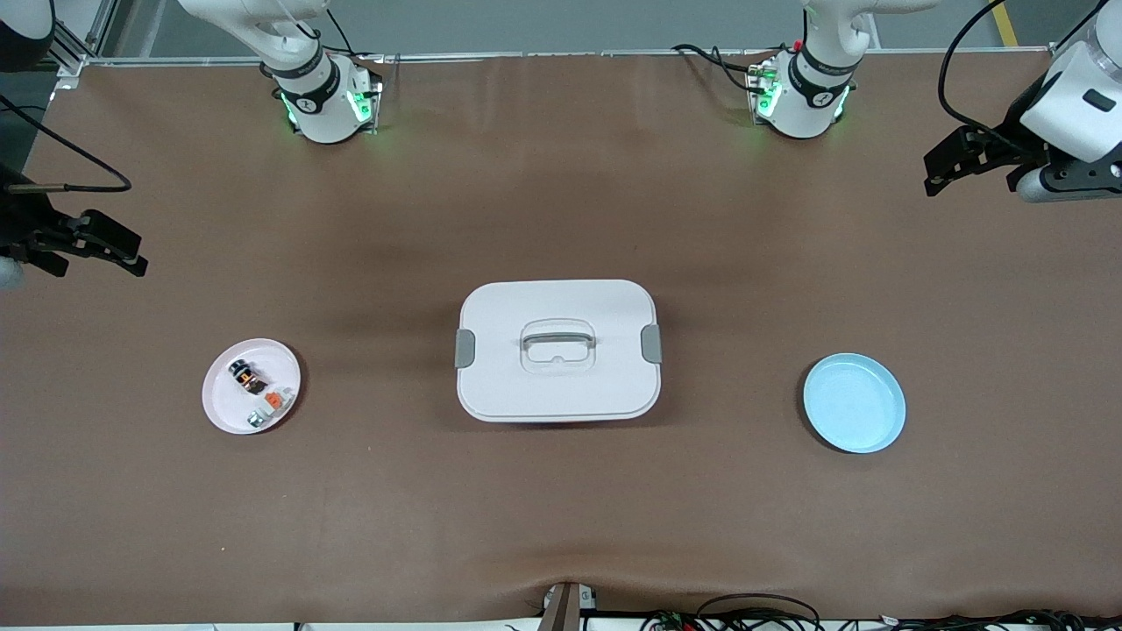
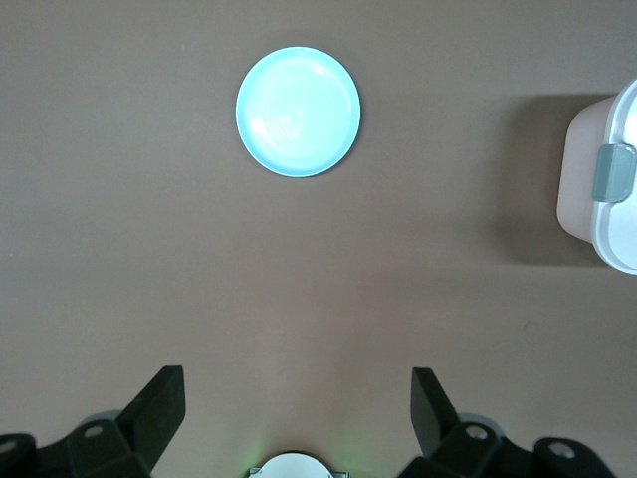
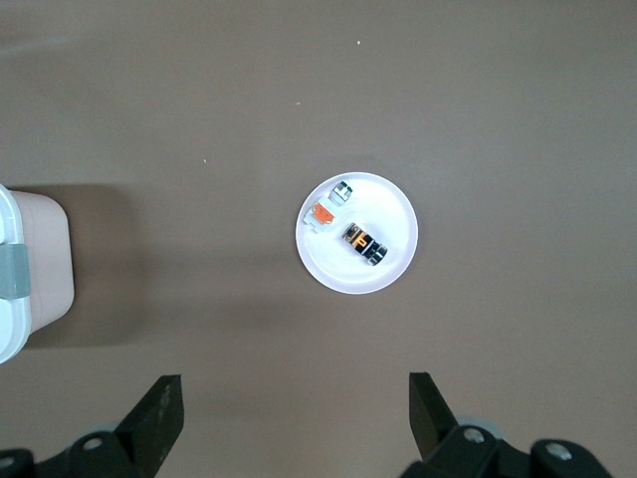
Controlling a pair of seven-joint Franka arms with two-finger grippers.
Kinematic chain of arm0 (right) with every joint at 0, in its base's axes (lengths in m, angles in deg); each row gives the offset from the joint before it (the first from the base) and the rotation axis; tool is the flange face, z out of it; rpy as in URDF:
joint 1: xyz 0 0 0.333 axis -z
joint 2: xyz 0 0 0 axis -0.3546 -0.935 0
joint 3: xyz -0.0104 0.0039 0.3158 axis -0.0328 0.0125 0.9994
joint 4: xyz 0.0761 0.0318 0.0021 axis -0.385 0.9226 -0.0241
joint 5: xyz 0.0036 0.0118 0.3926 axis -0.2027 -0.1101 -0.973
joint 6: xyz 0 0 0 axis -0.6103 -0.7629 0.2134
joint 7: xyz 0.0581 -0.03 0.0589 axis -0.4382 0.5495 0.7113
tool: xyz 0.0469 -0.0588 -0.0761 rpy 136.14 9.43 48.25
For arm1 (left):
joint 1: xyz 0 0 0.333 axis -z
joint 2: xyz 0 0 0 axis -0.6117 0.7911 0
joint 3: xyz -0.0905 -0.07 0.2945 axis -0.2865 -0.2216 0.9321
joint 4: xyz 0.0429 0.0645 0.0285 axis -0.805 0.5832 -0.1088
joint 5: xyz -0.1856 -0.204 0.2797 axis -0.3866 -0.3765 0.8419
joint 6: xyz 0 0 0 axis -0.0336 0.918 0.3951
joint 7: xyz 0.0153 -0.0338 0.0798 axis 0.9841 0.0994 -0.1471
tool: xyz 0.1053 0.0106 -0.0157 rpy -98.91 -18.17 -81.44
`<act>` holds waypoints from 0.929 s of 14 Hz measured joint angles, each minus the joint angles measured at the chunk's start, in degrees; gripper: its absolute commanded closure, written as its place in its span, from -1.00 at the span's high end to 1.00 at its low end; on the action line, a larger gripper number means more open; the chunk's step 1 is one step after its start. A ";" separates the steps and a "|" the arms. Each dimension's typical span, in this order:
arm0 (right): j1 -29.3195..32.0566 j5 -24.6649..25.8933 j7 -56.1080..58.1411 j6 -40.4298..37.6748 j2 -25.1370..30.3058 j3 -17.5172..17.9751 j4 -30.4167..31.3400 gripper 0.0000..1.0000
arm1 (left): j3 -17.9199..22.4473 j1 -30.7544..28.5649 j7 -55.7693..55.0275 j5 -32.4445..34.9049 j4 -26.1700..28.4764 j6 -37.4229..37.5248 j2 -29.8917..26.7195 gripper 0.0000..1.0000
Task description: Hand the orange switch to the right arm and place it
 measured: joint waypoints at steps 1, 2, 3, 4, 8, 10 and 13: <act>0.13 0.03 0.00 -0.07 0.00 -0.10 0.00 1.00 | 0.00 0.00 0.00 0.00 -0.01 0.00 -0.09 1.00; 0.31 0.03 0.02 -0.11 0.00 -0.20 0.00 1.00 | 0.02 0.00 0.00 0.00 -0.01 0.01 -0.20 1.00; 0.47 0.03 0.05 -0.15 0.00 -0.29 0.00 1.00 | 0.05 -0.02 0.00 0.00 -0.01 0.03 -0.31 1.00; 0.62 0.03 0.11 -0.22 0.00 -0.34 0.00 1.00 | 0.09 -0.05 0.00 0.00 -0.04 0.04 -0.38 1.00; 0.74 0.03 0.16 -0.26 0.00 -0.34 0.00 1.00 | 0.30 -0.17 0.00 0.00 -1.17 0.03 -0.39 1.00; 0.74 0.03 0.16 -0.27 0.00 -0.35 0.00 1.00 | 0.45 -0.28 0.00 0.00 -1.69 0.03 -0.39 1.00; 0.75 0.03 0.16 -0.46 0.00 -0.35 0.00 1.00 | 0.48 -0.30 0.00 0.00 -1.79 0.03 -0.38 1.00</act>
